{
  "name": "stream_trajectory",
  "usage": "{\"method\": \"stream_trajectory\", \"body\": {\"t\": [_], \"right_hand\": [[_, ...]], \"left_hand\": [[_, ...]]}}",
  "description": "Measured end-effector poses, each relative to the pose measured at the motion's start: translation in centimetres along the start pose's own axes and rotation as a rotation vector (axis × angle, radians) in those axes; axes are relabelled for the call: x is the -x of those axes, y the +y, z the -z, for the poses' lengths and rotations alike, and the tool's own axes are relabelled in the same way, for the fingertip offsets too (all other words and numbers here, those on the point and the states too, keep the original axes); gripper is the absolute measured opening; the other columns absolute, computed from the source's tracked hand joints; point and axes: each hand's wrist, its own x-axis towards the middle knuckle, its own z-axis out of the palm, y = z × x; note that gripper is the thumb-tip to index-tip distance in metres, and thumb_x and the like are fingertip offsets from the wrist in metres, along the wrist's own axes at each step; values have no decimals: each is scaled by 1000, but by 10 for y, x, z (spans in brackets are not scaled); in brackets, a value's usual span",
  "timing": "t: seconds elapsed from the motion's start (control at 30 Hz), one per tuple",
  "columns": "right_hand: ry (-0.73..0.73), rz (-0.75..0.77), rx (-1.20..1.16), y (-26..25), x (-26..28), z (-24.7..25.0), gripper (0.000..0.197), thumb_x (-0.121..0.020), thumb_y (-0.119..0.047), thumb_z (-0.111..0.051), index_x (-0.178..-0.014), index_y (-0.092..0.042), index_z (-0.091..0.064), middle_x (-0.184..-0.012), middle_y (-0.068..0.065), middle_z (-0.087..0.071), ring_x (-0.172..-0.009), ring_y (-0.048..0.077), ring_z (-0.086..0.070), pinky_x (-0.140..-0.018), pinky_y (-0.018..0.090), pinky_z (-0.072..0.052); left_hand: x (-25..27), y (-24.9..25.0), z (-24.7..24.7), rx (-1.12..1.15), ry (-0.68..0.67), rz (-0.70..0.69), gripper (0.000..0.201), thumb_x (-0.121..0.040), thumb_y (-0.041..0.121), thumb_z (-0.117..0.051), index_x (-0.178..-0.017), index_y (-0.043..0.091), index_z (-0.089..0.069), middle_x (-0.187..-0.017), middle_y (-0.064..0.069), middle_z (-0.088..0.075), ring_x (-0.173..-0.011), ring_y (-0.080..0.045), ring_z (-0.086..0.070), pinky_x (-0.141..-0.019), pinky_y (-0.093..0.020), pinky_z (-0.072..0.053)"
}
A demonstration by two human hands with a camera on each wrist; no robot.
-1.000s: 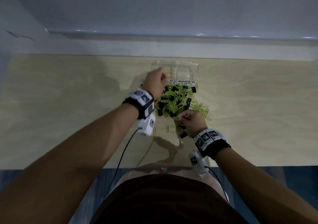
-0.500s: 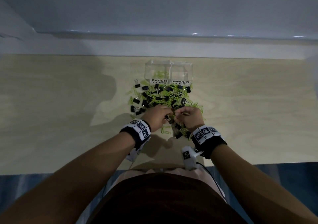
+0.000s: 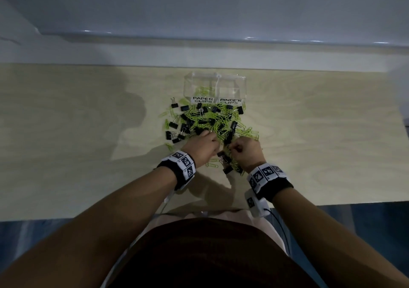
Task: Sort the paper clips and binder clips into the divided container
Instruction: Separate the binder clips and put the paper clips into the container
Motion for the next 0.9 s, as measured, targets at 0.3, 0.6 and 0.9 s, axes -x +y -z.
{"method": "stream_trajectory", "body": {"t": [0.3,0.6,0.9], "right_hand": [[79,31,38,4,-2,0,20,-75,6,-56,-73,-6,-72,-81,7,-68,-70,17,-57,-70,23,-47],[83,116,65,-4,-6,-10,21,-71,9,-53,-71,-1,-71,-75,11,-68,-66,24,-60,-66,30,-52],[-33,163,277,-17,-20,-21,25,-79,5,-53,-99,-2,-67,-90,13,-59,-77,29,-59,-69,31,-49]], "left_hand": [[36,-40,12,244,201,186,10,-90,18,-55,-94,11,-61,-97,1,-55,-87,-13,-48,-79,-30,-47],[13,7,-13,70,37,136,67,-77,35,-72,-131,11,-41,-129,-5,-36,-118,-23,-38,-92,-37,-50],[10,-12,-1,163,150,258,50,-89,25,-59,-134,9,-42,-133,-8,-46,-104,-25,-57,-84,-35,-49]]}}
